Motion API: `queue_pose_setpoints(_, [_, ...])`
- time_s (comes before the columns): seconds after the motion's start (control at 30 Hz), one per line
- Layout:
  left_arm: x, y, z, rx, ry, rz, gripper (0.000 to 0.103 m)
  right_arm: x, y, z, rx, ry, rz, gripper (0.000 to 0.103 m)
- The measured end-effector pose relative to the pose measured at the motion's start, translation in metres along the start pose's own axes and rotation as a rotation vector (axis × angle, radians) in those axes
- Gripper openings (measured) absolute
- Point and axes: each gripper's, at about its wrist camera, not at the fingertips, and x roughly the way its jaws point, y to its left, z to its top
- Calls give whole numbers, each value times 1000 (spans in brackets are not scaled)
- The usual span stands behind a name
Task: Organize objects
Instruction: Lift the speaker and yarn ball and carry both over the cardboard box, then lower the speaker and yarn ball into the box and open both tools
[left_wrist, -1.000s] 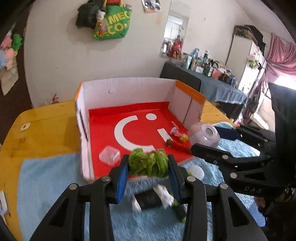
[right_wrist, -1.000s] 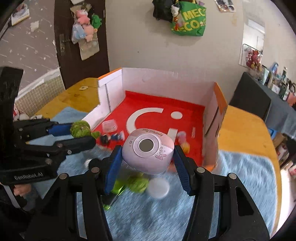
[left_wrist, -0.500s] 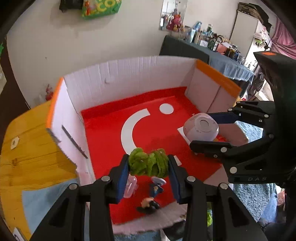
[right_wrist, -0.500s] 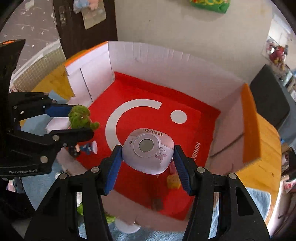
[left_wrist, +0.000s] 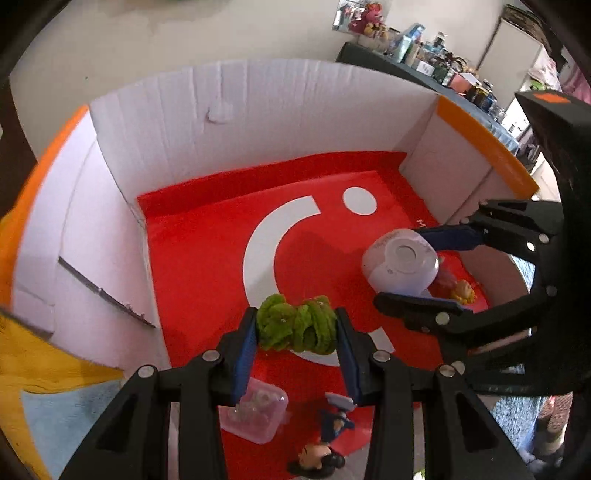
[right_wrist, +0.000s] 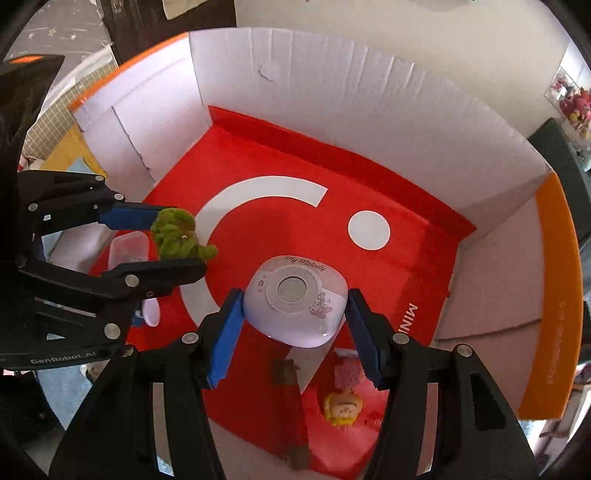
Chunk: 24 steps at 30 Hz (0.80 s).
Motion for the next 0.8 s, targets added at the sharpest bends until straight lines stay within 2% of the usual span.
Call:
queue_pose_setpoints(0.2, [3, 5, 0, -17, 15, -15, 42, 9, -5, -4, 23, 35, 16, 54])
queue_pose_setpoints(0.8, [2, 3, -1, 3, 16, -3, 43, 2, -8, -21, 38, 37, 32, 54])
